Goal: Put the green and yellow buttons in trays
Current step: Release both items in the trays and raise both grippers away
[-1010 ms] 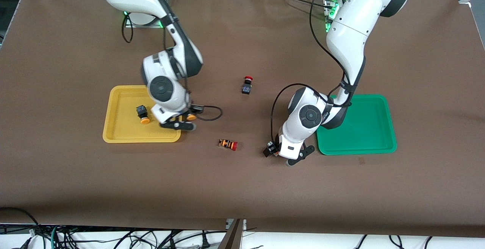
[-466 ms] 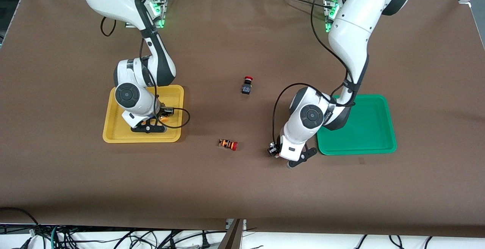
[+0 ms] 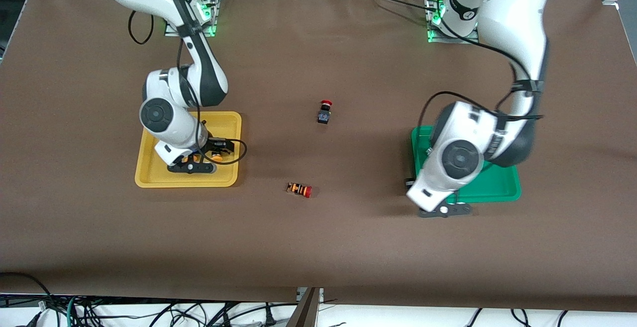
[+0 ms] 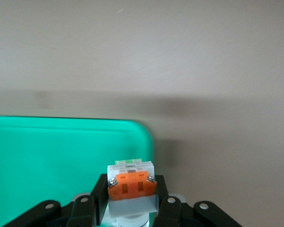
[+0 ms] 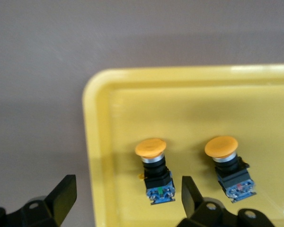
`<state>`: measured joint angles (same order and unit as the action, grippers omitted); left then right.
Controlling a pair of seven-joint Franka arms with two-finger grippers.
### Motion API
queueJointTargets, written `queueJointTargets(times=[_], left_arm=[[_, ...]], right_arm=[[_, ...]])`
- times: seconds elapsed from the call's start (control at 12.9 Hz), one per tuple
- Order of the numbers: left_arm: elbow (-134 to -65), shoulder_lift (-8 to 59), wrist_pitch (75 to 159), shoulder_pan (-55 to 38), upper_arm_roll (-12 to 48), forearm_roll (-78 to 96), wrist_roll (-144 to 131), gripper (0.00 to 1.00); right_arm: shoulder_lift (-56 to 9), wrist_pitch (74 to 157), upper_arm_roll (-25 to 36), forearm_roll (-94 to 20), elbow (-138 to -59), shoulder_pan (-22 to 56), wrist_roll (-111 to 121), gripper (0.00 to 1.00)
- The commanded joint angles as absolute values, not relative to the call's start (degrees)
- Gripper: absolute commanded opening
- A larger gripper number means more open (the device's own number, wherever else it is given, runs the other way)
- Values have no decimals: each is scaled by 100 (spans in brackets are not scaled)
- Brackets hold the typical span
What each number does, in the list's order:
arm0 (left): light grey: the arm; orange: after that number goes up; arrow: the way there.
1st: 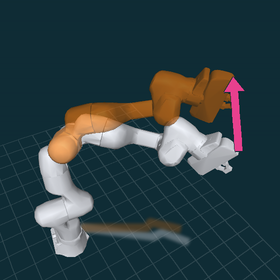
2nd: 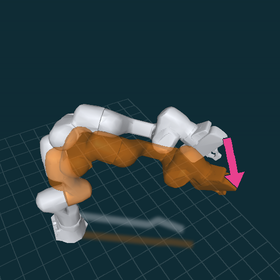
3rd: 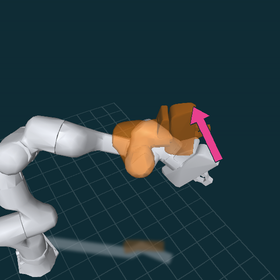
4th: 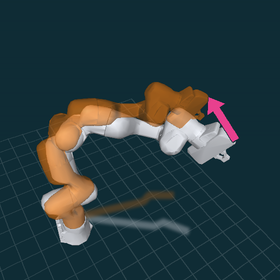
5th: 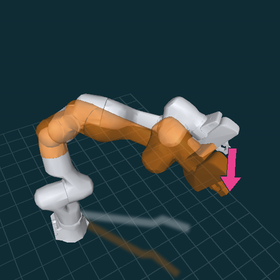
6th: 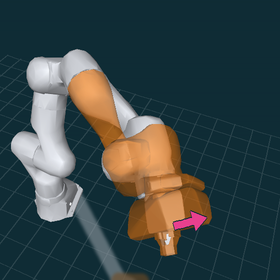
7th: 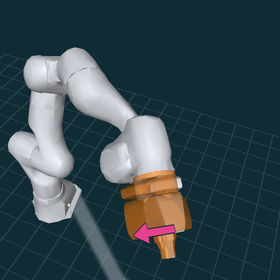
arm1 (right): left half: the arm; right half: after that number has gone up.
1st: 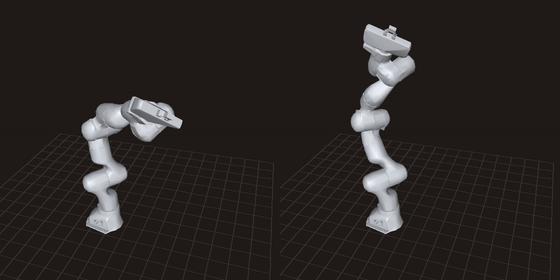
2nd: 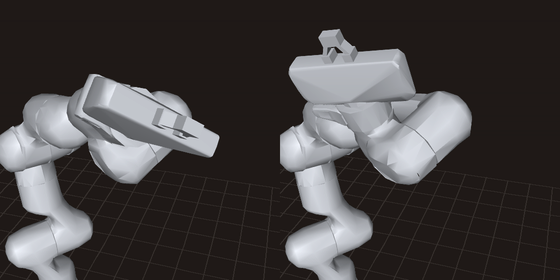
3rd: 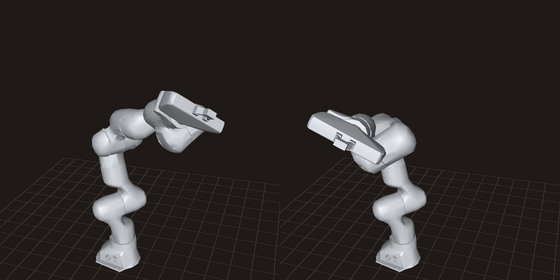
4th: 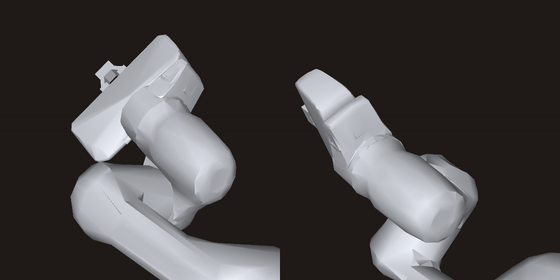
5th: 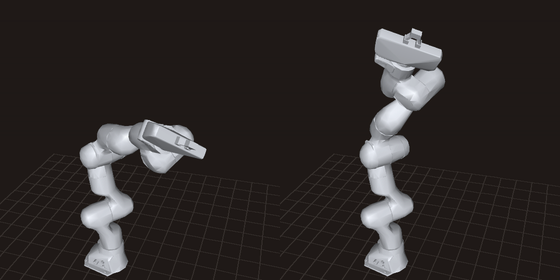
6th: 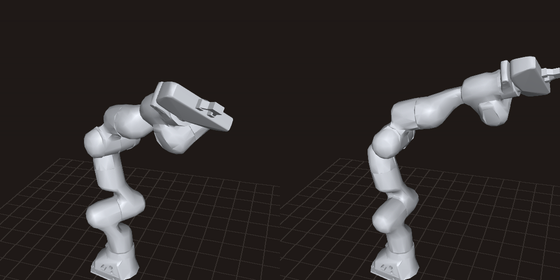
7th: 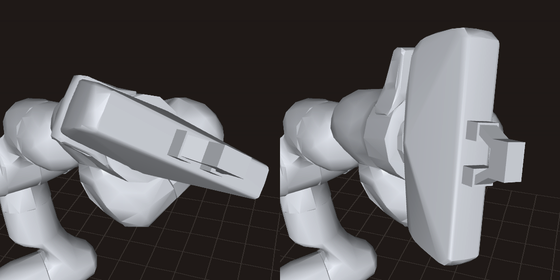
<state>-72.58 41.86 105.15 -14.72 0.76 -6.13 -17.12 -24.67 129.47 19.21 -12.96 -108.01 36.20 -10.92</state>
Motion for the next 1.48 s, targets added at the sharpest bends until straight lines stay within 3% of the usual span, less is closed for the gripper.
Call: queueJointTargets(times=[0.0, 0.23, 0.39, 0.54, 0.93, 1.24, 1.4], left_arm=[[-7820, 4131, 10432, -767, 167, -712, -110, 2], [-9110, 3843, 11553, -668, 158, -712, 141, 12], [-9168, 3780, 11725, -607, 158, -712, 167, 100], [-9097, 3500, 11698, -598, 158, -642, 62, 100], [-8939, 2191, 11305, -606, 167, -668, 210, 100], [-8675, 1136, 10056, -598, 167, -589, 536, 100], [-9120, 425, 9879, -352, 220, -589, 580, 100]], right_arm=[[-1883, 12474, 2083, -1065, -10654, 3647, -976, 99], [-1005, 11771, 2100, -1020, -10696, 3647, -1020, 99], [-468, 11209, 2170, -985, -10696, 3647, -1028, 99], [-46, 10952, 2232, -626, -10661, 3639, -915, 99], [-62, 10234, 2242, -369, -10345, 3446, -299, 99], [272, 9774, 1006, -352, -10380, 1877, -194, 99], [535, 9608, 311, -343, -10415, 989, 34, 99]])
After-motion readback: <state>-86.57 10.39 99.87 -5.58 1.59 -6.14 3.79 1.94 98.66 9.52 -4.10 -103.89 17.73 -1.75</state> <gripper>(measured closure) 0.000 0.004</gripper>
